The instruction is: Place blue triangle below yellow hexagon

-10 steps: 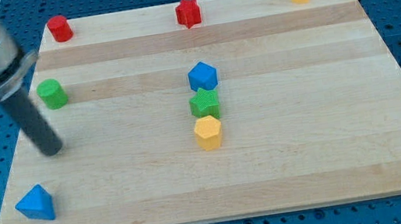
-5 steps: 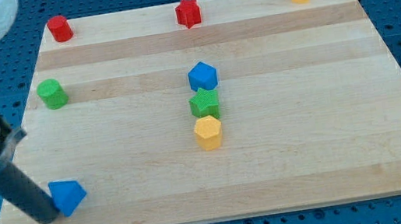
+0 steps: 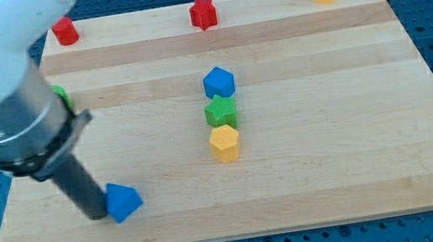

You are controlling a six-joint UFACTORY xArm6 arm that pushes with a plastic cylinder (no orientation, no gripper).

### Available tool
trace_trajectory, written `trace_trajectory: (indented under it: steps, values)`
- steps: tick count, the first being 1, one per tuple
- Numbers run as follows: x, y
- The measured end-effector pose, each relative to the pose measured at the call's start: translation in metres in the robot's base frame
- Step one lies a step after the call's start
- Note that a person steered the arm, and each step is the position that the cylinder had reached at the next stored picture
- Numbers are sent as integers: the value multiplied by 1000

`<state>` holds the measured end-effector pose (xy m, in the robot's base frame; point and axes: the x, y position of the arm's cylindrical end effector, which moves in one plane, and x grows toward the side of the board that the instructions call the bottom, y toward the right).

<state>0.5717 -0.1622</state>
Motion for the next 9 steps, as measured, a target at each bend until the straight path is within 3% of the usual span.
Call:
trace_trajectory:
  steps: [2,5,9]
  values:
    - [0,80]
    - [23,105]
    - [4,115]
